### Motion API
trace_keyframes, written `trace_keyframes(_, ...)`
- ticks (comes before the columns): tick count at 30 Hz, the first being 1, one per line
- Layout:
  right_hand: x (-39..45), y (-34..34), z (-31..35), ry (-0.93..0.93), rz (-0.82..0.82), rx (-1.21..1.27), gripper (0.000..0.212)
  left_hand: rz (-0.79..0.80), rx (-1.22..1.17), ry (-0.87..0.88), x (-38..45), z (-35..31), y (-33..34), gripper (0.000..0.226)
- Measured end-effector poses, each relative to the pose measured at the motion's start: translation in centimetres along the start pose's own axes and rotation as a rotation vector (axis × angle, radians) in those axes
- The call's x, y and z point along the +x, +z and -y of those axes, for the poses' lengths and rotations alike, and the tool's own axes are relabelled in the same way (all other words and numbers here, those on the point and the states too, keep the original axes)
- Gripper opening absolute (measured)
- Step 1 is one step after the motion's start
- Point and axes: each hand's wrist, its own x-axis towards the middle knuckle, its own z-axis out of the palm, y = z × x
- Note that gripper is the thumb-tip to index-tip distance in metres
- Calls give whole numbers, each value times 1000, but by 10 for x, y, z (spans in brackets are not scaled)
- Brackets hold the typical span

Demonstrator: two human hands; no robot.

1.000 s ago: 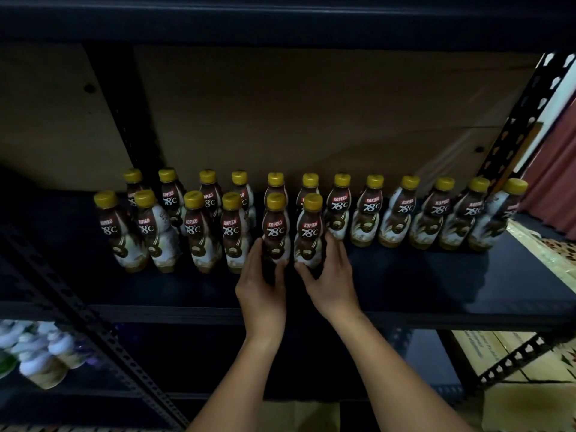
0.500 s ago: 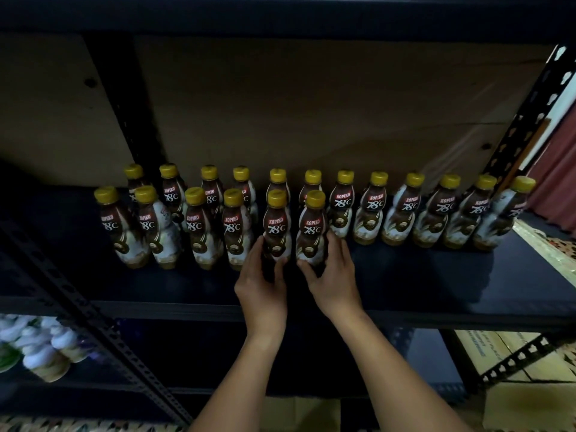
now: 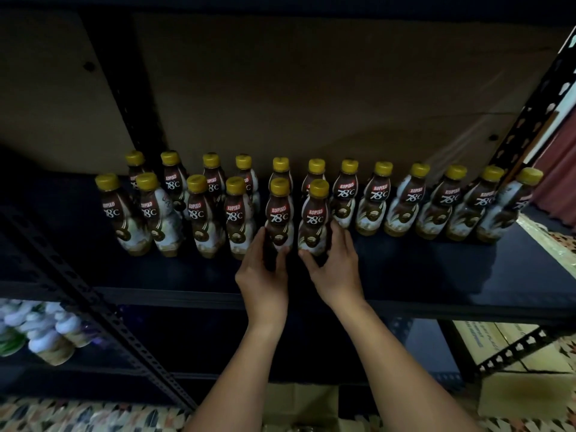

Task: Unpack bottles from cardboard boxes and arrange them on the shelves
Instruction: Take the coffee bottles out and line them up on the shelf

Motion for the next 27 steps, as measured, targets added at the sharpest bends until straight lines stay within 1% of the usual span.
trace_keyframes(3, -4, 0, -2, 14, -28, 20, 92, -17, -13, -12, -2, 6, -2, 50)
trace_keyframes(5, -17, -2, -1, -20, -107, 37, 89, -37, -67, -21, -7, 5, -8, 46)
trace_keyframes(6, -26, -5, 0, -78, -173, 27, 82, -51, -98, -18, -10, 3, -12, 42)
trace_keyframes(8, -47, -8, 2, -220, -318, 15, 60, -104, -110, 40, -20, -3, -23, 30)
trace_keyframes(10, -70, -5, -5, -325, -356, 22, 40, -119, -67, 120, -37, 1, -33, 21)
trace_keyframes(11, -81, -1, -13, -352, -326, 20, 34, -100, -51, 132, -47, 9, -37, 19)
trace_keyframes(13, -103, 11, -37, -339, -225, 19, 30, -43, -1, 106, -69, 37, -40, 17)
trace_keyframes(15, -128, 29, -71, -274, -137, 9, 30, 31, 81, 35, -100, 77, -42, 16)
trace_keyframes(17, -156, 53, -119, -191, -53, -27, 30, 123, 184, -41, -139, 133, -42, 17)
trace_keyframes(20, -206, 99, -211, -71, 78, -117, 31, 268, 337, -127, -208, 236, -36, 19)
trace_keyframes(23, -267, 144, -308, 106, 222, -177, 32, 422, 427, -246, -282, 338, -28, 23)
trace_keyframes(27, -354, 206, -438, 298, 416, -286, 38, 687, 529, -539, -377, 464, -17, 33)
